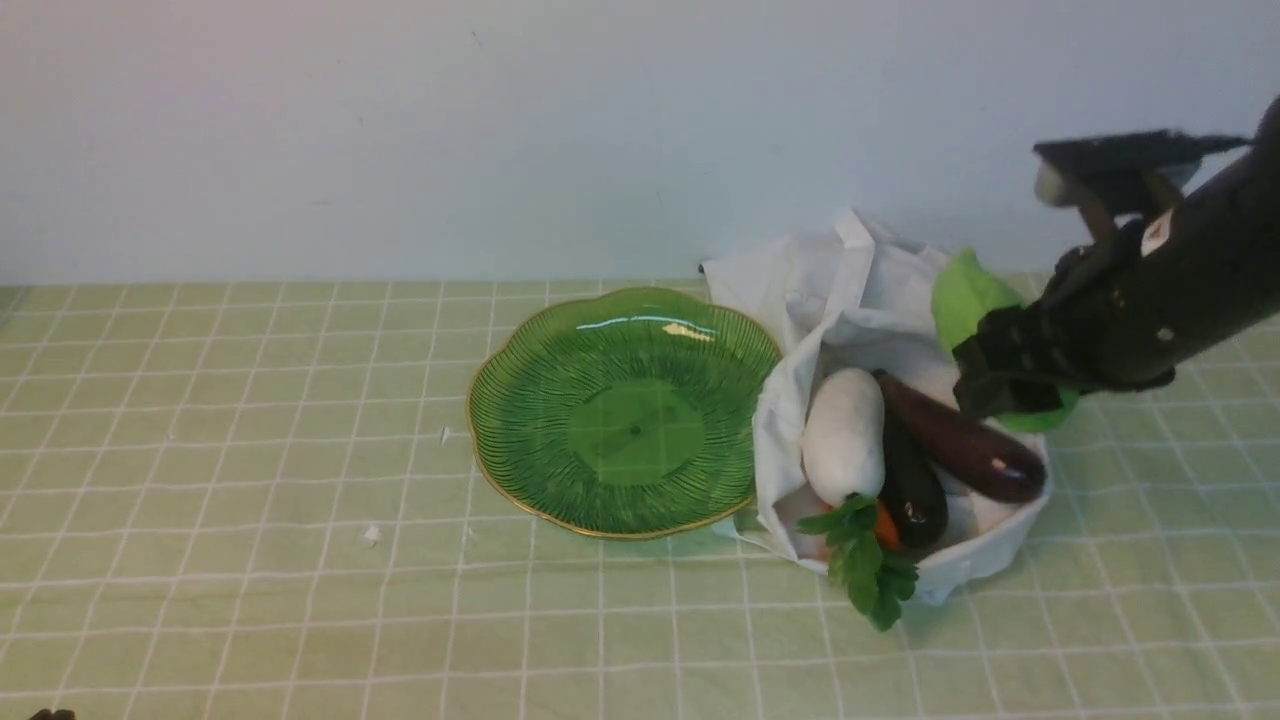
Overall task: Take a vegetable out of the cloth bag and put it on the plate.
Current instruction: Use the right arm to grab a chayote from the bag, then use the right arm to put the chayote into the empty plate on the left
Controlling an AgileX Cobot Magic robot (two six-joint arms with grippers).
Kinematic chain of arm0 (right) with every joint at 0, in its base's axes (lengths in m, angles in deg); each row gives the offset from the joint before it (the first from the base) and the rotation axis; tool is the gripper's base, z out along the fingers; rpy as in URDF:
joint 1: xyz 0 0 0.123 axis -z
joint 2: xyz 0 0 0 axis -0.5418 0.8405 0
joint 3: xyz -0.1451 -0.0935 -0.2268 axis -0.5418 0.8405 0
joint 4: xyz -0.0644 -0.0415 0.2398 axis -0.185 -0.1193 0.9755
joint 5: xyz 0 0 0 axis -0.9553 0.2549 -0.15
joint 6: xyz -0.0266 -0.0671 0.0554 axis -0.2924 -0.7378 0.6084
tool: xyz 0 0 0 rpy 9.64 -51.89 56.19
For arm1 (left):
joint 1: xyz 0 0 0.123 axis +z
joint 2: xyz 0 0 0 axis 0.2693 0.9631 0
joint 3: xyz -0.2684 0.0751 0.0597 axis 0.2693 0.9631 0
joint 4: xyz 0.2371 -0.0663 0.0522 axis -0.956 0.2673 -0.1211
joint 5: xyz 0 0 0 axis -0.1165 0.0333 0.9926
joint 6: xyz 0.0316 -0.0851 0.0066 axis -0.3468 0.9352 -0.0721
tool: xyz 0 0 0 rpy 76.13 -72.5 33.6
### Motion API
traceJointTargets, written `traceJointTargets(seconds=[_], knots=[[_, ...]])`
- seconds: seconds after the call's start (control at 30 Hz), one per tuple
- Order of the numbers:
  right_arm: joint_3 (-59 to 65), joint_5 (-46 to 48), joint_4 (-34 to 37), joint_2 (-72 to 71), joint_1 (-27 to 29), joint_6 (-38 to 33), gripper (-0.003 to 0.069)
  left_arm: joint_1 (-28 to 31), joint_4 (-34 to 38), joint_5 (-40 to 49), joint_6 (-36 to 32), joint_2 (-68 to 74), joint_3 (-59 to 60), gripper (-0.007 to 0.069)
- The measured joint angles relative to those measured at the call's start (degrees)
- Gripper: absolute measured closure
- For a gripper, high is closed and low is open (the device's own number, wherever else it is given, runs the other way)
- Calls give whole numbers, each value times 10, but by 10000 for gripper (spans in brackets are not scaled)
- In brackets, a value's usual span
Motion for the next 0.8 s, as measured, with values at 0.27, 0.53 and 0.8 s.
traceJointTargets(seconds=[0.27,0.53,0.8], knots=[[-54,-61,156,30,-74,-79,277,0,0,0,0,0,0,629],[-141,-93,155,174,-140,-108,277,0,0,0,0,0,0,629],[-149,-214,126,294,-142,-110,265,0,0,0,0,0,0,629]])
